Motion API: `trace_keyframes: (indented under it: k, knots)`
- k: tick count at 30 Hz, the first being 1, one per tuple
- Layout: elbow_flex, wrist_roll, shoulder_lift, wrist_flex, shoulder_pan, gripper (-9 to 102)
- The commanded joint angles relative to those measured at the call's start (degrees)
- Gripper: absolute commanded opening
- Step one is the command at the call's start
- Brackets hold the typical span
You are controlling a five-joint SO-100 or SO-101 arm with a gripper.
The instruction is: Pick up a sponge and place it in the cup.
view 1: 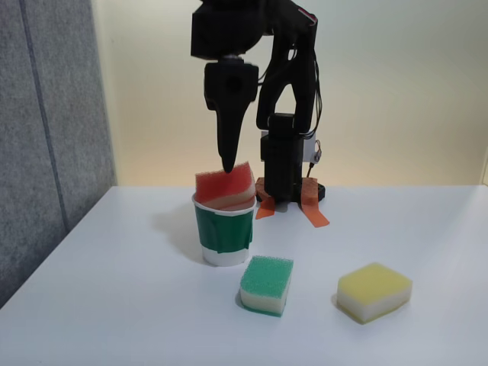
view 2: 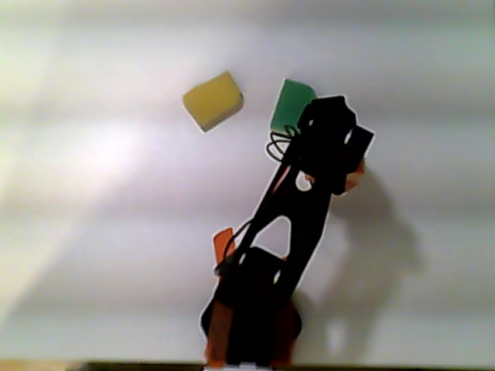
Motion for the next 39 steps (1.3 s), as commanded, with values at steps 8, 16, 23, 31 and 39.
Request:
trace_keyframes:
  k: [8,16,23,31,39]
  knots:
    - [3.34,10.99,15.91,0.44,-2.37,0]
    - [17.23,27.07,31.38,-3.16,-9.32,0]
    - [29.27,36.3,43.24,-7.21,-15.73,0]
    - [47.02,45.62,58.45,-14.5,-23.55,0]
    - [67.68,49.31,76.38,-22.94,-28.83,0]
